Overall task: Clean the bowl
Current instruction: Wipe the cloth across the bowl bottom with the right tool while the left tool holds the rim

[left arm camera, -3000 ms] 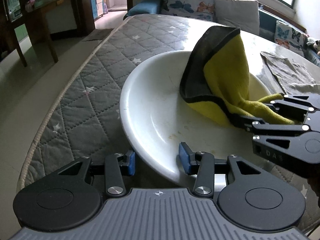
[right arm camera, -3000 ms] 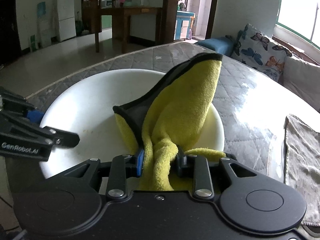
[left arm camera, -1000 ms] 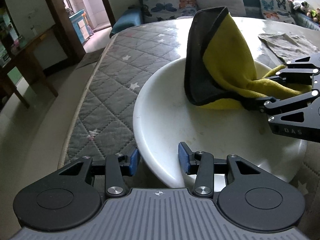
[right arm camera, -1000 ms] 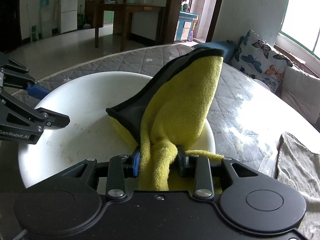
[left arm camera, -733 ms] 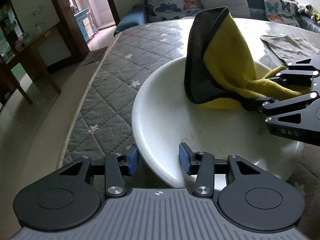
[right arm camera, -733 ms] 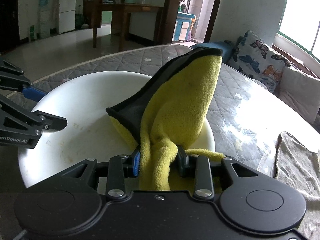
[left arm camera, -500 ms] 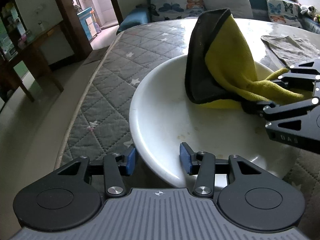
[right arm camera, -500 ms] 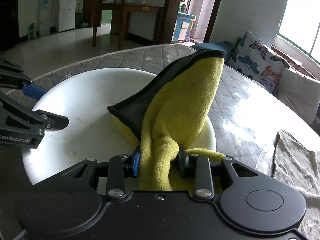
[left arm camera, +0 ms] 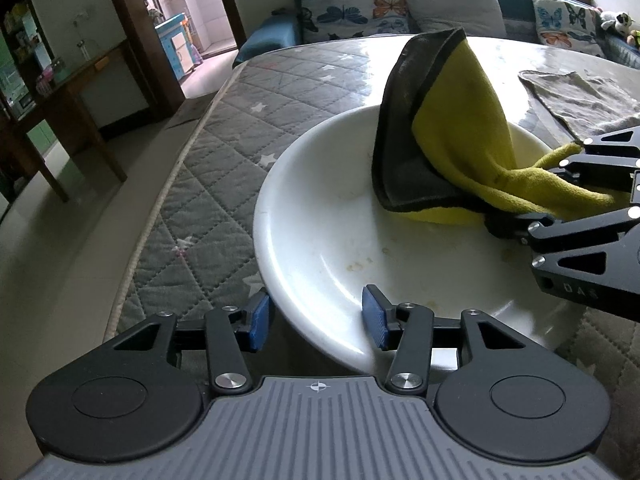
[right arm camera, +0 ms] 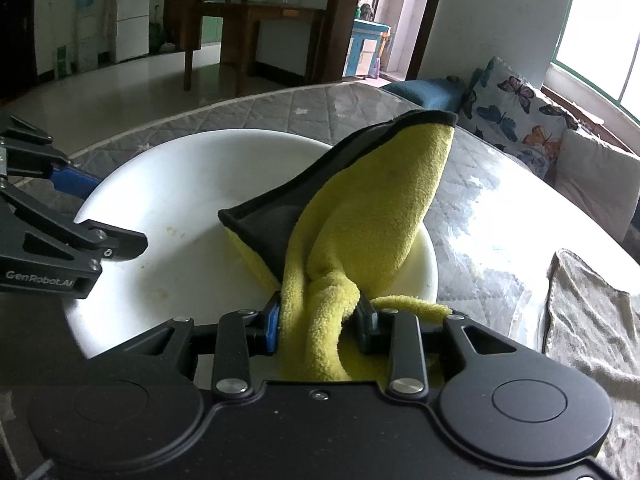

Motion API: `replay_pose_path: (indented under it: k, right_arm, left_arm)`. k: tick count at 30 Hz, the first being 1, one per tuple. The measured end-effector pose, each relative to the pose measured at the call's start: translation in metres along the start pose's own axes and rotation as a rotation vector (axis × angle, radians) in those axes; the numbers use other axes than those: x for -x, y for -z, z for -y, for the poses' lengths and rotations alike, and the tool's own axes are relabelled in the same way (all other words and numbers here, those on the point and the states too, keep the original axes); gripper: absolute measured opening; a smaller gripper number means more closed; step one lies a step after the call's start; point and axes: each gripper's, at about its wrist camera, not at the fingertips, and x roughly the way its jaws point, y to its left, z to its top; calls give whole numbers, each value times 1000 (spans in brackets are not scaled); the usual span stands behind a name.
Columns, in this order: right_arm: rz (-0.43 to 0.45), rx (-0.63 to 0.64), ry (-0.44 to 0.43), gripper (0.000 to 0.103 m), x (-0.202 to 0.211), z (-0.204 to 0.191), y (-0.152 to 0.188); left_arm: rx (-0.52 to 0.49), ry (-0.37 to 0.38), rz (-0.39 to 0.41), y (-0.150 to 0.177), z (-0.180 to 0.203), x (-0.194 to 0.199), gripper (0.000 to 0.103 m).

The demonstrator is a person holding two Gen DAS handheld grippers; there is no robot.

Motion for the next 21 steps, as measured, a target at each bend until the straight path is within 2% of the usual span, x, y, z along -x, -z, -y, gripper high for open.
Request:
replay_pose_path:
  k: [13, 21]
  right_arm:
    - [-31, -12, -53, 36, 9, -8, 1]
    - [-39, -11, -55, 33, 11, -8, -1]
  left_arm:
    - [-5, -3, 7, 2, 2, 0, 51]
    - [-2, 1, 8, 1, 2, -1, 51]
